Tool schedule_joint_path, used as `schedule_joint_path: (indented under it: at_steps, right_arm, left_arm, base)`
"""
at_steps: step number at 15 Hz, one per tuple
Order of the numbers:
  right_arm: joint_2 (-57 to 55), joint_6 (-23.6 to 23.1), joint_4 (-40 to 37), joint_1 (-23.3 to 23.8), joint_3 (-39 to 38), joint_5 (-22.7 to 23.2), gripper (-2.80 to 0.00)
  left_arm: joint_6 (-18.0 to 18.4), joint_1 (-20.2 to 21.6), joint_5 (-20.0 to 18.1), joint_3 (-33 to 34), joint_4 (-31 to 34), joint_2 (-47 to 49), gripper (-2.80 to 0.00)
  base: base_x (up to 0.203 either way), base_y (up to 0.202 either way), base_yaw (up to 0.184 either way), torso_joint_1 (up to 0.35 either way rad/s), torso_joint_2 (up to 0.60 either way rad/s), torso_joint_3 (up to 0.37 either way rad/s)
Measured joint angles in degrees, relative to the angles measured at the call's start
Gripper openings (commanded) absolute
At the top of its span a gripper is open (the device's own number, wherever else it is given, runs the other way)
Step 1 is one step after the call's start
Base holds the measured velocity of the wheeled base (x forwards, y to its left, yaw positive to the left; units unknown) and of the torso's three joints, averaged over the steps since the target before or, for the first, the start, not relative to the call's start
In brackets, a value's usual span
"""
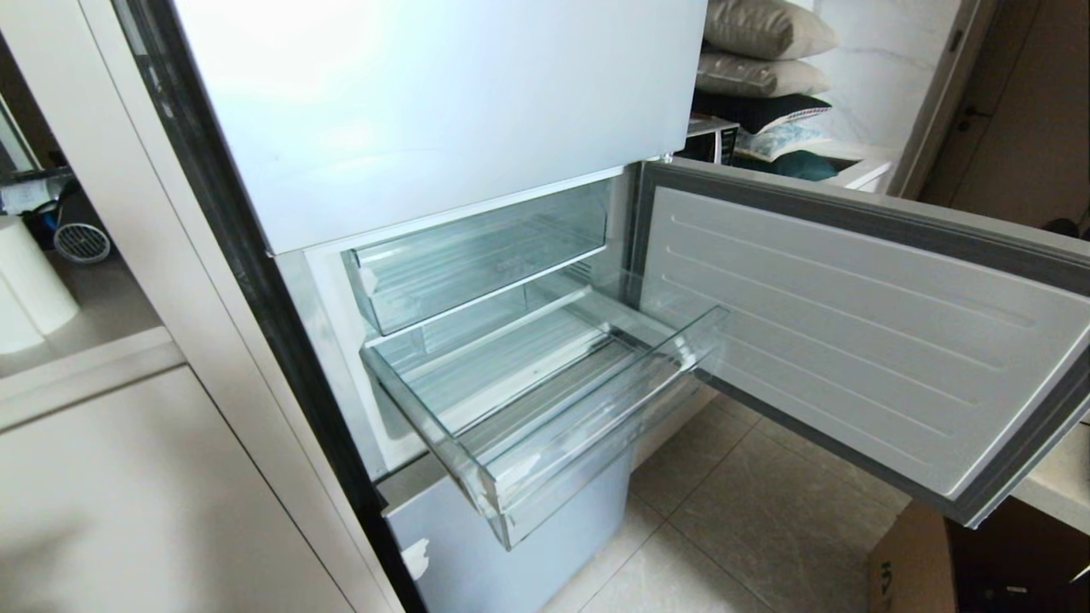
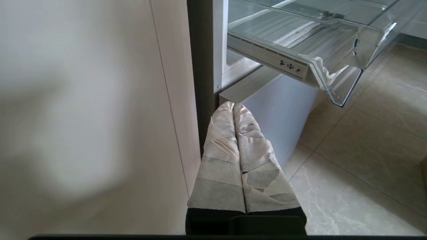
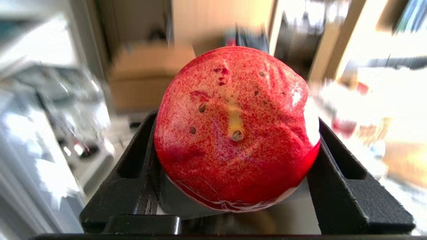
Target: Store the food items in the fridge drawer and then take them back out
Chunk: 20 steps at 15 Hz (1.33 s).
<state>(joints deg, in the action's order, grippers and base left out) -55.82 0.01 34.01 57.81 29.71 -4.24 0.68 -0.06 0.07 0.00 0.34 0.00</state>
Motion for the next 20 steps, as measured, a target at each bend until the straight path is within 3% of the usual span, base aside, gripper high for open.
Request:
schedule_joint_path:
  at_steps: [3,6,10,14,20]
  right_arm:
    - [-9.5,3.43,0.07,6.09,-0.77,7.07,-2.8]
    - [-20.55,4.12,0.55,7.96,-2.41,13.11,-2.8]
    - [-36.01,4.39,1.84,8.85,-0.99,15.13,-2.8]
    - [-50.61,5.85,3.06,9.3,7.16,18.74,-2.8]
    - [-64.36,5.88,3.33,8.72,24.09,19.48,-2.8]
  left_arm:
    - [0.0,-0.04,0.0,0.0,0.0,0.0,-2.8]
    - [0.0,-0.04,0.0,0.0,0.01,0.0,-2.8]
    - [0.02,-0.04,0.0,0.0,-0.01,0.0,-2.8]
    - [0.0,-0.04,0.0,0.0,0.01,0.0,-2.8]
    - [0.0,-0.04,-0.01,0.0,0.01,0.0,-2.8]
  base:
    - [0.0,0.0,0.0,0.0,0.0,0.0]
    - [0.0,0.0,0.0,0.0,0.0,0.0]
    - [0.0,0.0,0.0,0.0,0.0,0.0]
    - [0.0,0.0,0.0,0.0,0.0,0.0]
    - [0.0,0.0,0.0,0.0,0.0,0.0]
